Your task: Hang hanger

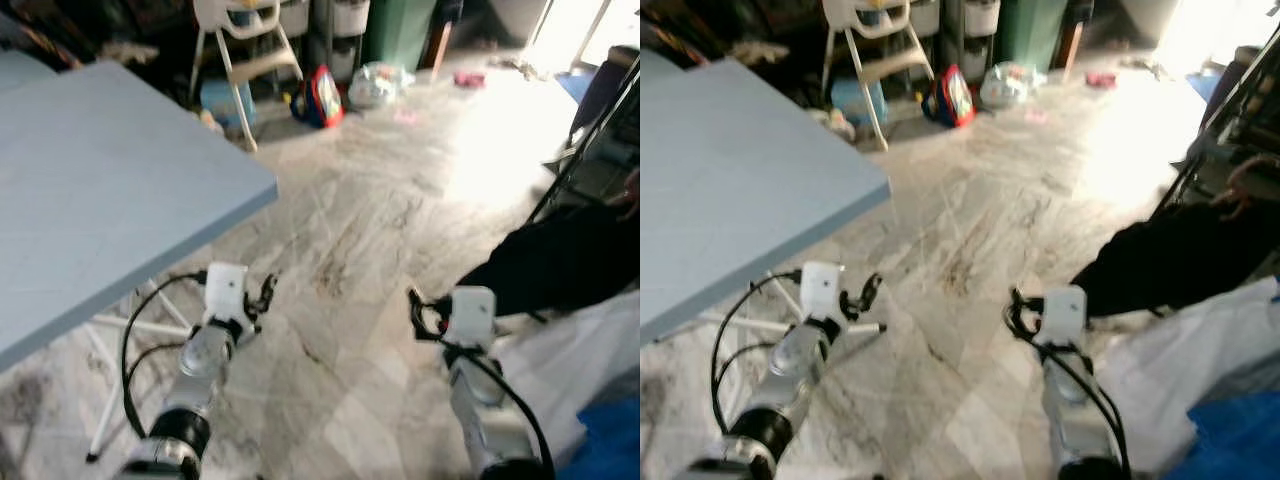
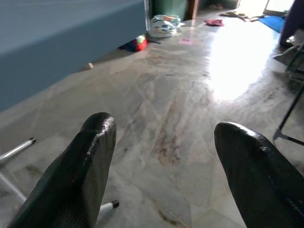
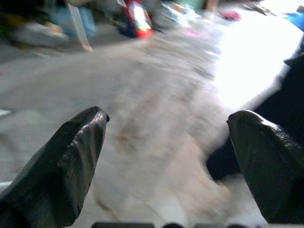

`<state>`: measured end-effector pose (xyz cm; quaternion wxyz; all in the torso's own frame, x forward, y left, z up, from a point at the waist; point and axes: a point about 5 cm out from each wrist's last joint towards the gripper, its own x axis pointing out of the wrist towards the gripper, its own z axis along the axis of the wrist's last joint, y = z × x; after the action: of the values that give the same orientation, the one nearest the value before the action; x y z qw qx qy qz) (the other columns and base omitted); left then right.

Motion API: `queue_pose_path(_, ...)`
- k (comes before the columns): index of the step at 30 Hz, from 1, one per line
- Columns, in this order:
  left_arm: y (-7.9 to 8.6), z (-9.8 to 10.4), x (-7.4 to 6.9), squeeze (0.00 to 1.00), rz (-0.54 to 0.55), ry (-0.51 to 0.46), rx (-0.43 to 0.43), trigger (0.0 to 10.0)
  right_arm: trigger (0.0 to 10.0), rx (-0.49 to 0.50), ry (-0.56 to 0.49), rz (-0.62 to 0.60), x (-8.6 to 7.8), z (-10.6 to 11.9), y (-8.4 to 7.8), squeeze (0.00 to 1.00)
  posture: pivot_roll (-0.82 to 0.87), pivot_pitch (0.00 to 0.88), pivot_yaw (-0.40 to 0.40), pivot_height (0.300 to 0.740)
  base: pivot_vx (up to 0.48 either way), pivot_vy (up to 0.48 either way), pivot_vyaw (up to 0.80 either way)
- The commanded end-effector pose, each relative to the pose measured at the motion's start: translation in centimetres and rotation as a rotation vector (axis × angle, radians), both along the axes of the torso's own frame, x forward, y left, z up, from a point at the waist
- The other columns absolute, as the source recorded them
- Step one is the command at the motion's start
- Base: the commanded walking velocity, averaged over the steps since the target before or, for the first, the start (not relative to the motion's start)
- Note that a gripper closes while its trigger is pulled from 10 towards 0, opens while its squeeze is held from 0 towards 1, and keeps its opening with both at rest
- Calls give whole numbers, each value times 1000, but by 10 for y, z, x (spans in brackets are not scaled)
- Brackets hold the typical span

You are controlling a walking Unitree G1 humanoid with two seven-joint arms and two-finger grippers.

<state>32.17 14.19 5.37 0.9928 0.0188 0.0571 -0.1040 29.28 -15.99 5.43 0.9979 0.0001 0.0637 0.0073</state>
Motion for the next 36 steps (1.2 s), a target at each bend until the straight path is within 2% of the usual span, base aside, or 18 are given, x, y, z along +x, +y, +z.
queue_pose_path(1, 6, -9, -7, 0, 3, 28, 20, 10000, 10000, 1, 30, -9, -7, -6, -7, 0, 60, 85, -18, 740, 0, 0, 0)
queue_pose_path(6, 8, -8, -8, 0, 8, 13, 40, 10000, 10000, -6, 28, -8, -4, -6, -8, 0, 59, 85, -16, 740, 0, 0, 0)
queue_pose_path(8, 9, -4, -8, 0, 15, -13, 57, 10000, 10000, -59, 11, -32, -4, -4, -12, 0, 59, 87, -16, 740, 0, 0, 0)
queue_pose_path(11, 13, -1, -10, 0, -4, -32, 78, 10000, 10000, -63, 1, -30, -8, -1, -17, 0, 54, 91, -13, 740, 0, 0, 0)
queue_pose_path(14, 23, -3, -20, 0, -2, -36, 96, 10000, 10000, -153, -25, -77, -17, 3, -29, 0, 46, 96, -6, 740, 0, 0, 0)
queue_pose_path(15, 23, -3, -20, 0, -2, -36, 96, 10000, 10000, -153, -25, -77, -17, 3, -29, 0, 46, 96, -6, 740, 0, 0, 0)
queue_pose_path(20, 39, -9, -38, 0, 29, -49, 116, 10000, 10000, -173, -76, -135, -33, 11, -42, 0, 35, 95, 9, 740, 0, 0, 0)
queue_pose_path(23, 41, -10, -41, 0, 39, -37, 100, 10000, 10000, -159, -75, -164, -38, 10, -44, 0, 31, 94, 11, 740, 0, 0, 0)
queue_pose_path(30, 28, -4, -30, 0, -10, -34, 48, 10000, 10000, -136, -53, -169, -40, 9, -39, 0, 12, 94, 20, 740, 0, 0, -514)
queue_pose_path(36, 30, 0, -27, 0, -19, -32, 41, 10000, 10000, -131, -57, -169, -43, 12, -37, 0, 2, 117, 30, 740, 0, 202, -788)
